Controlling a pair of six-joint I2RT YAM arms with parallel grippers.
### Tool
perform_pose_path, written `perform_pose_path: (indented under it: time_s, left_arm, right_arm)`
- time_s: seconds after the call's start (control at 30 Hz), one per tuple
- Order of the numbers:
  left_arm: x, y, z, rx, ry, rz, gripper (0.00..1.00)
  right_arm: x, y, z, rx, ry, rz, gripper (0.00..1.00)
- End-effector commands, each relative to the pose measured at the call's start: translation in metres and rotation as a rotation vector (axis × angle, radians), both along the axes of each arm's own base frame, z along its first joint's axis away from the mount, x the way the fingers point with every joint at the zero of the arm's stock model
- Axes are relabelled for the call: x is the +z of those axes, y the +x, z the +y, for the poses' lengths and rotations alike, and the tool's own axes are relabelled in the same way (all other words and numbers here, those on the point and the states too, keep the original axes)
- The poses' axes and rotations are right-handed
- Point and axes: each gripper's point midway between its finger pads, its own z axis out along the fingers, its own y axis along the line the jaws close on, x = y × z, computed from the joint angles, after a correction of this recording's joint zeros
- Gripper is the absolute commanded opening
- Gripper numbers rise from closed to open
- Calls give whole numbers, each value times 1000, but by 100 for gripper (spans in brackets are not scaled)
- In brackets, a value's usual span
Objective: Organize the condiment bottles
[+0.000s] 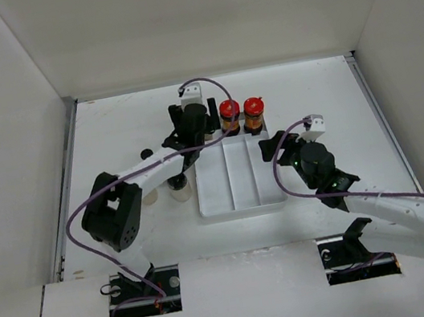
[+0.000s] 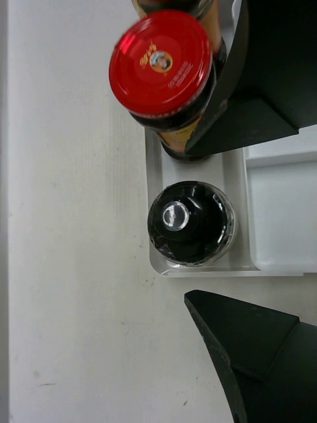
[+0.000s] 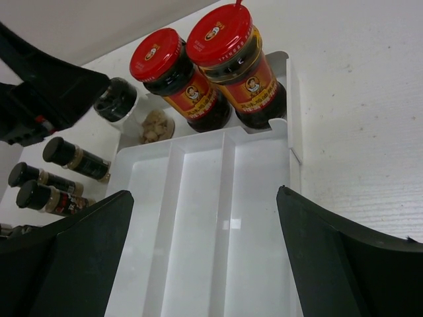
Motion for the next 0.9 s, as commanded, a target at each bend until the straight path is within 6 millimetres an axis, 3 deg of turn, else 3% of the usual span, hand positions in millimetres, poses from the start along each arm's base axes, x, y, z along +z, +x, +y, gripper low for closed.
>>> perform_pose_path:
  time_s: [0.0,0.1,0.23,0.43,0.53,0.67,0.87]
  left_arm:
    - [100,-12,3,1,-145,-215,82]
    - [121,-36,17,-2,-176,-246,76]
    - [116,-77,45,23,-159,-214,71]
    - [72,-154,86,42,-40,-43,75]
    - [53,-183,92,12,-28,25,78]
    - [30,-202,88,-36,-22,55,79]
    - [-6,-195,84,-24,25,102,79]
  right_arm:
    - [18,0,2,3,47,-59,97]
    - [18,0,3,4,43,-59,96]
    - [17,0,3,4,43,-56,96]
    - [12,3,6,5,28,-41,98]
    - [10,5,7,5,24,-36,100]
    - [9,5,7,5,20,-33,100]
    - [8,6,7,5,16,-31,100]
